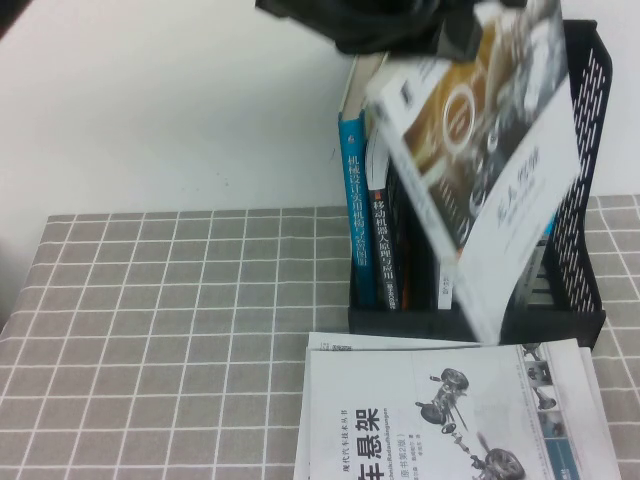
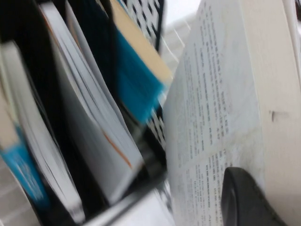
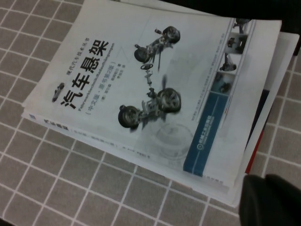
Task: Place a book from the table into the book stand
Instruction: Place the book on the book shelf
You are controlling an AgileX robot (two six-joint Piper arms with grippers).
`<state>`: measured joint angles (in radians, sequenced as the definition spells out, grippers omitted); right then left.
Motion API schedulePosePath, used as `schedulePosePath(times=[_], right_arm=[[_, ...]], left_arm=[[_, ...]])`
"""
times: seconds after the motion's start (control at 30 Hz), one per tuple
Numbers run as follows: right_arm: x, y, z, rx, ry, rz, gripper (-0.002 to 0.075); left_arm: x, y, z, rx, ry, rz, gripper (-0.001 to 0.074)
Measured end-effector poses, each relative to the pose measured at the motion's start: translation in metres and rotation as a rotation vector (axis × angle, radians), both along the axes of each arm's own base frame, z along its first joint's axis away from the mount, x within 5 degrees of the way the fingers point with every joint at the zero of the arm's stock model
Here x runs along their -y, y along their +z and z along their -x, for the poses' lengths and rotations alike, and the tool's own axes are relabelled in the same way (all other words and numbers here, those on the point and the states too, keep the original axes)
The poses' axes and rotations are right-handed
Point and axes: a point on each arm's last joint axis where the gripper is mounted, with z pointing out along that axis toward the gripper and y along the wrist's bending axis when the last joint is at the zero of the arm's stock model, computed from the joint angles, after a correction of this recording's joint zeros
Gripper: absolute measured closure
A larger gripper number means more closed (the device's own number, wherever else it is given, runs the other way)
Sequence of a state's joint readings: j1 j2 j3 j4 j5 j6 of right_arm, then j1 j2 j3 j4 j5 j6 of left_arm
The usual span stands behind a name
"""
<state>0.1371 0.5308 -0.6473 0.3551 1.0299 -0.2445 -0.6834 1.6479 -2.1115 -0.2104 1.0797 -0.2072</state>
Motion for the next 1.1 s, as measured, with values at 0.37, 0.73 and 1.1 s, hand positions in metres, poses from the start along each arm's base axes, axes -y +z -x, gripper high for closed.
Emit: schedulePosePath(times=[0.37,0.73,1.1], right_arm=[[0.002,-0.001,0.007,-0.008,0.002,0.016,0.0729],[0.005,-0.001,0.005,-0.001,-0.028,0.042,0.0729],[0.005,-0.001,0.005,-0.002,-0.043,0.031,0.0729]], left_arm=[[0.004,-0.004,-0.039,0.020,0.271,0.000,0.0636],[-0.006,0.015,-0.042,0.140,0.367,0.042,0.0636],[-0.001,0.023,-0.041,0.185,0.318,0.089,0.0636]])
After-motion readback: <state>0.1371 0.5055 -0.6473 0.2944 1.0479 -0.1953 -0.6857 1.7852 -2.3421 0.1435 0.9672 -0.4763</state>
